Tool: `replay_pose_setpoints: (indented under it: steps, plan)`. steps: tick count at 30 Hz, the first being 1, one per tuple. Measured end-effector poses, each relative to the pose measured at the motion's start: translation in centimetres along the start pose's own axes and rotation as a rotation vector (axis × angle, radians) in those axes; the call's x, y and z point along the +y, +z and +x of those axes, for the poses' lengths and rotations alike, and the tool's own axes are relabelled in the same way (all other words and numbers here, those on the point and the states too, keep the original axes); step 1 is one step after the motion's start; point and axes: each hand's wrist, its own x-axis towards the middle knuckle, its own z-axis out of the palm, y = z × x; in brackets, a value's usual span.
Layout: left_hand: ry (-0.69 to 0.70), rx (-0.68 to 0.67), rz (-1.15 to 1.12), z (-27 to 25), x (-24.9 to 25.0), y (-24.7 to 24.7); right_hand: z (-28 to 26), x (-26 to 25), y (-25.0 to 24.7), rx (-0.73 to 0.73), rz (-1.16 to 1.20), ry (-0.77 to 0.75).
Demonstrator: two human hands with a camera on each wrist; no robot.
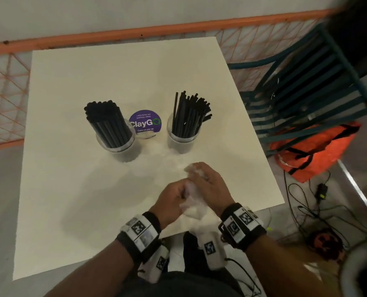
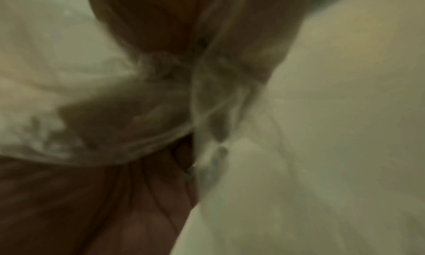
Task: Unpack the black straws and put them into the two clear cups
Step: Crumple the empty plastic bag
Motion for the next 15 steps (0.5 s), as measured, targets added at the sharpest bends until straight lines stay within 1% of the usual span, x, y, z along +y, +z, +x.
replay_pose_setpoints:
  steps: [1,2,3,4,5,6,7,8,9,10,11,12,13,14,15]
  plan:
    - [0.050,0.032,-0.014,-0.5,0.4,0.0,0.0,-0.3,-0.1,0.092,0.068,-0.020]
    - [0.090,0.092,-0.068,-0.9,1.0,-0.1,0.1,-0.6,-0.2,0.195,0.169,-0.028]
    - [0.057,0.133,-0.172,-1.2,1.5,-0.2,0.0,-1.0,-0.5,0.290,0.294,-0.031]
    - [-0.029,0.105,-0.319,-1.1,1.9,-0.3,-0.1,-1.5,-0.7,0.374,0.406,-0.040]
    - [-0.152,-0.008,-0.468,-1.2,2.7,-0.4,-0.4,-2.0,-0.7,0.437,0.477,-0.059]
    - [-0.254,-0.141,-0.620,-1.1,3.3,-0.4,-0.8,-2.3,-0.6,0.477,0.467,-0.088]
    - [-0.315,-0.268,-0.721,-1.0,4.0,-0.3,-1.5,-2.5,-0.5,0.485,0.382,-0.143]
    - [-0.346,-0.350,-0.784,-0.9,4.7,0.0,-2.4,-2.3,-0.4,0.445,0.221,-0.222]
    - [-0.346,-0.401,-0.816,-0.7,5.6,0.6,-3.4,-2.1,-0.5,0.366,0.001,-0.297]
    - [-0.334,-0.395,-0.793,-0.4,6.4,1.2,-4.5,-1.5,-0.7,0.289,-0.261,-0.355]
    - [-0.322,-0.362,-0.747,0.0,6.7,1.9,-5.5,-0.7,-1.1,0.237,-0.467,-0.384]
    - [-0.294,-0.308,-0.679,0.3,6.8,2.6,-6.5,-0.1,-1.8,0.207,-0.531,-0.365]
    - [-0.252,-0.269,-0.612,0.8,6.6,3.4,-7.6,0.3,-2.3,0.195,-0.470,-0.322]
    - [-0.203,-0.220,-0.546,0.9,6.5,4.2,-8.6,0.5,-2.9,0.177,-0.317,-0.265]
    - [-0.155,-0.166,-0.485,1.0,6.5,5.2,-9.6,0.5,-3.4,0.156,-0.097,-0.196]
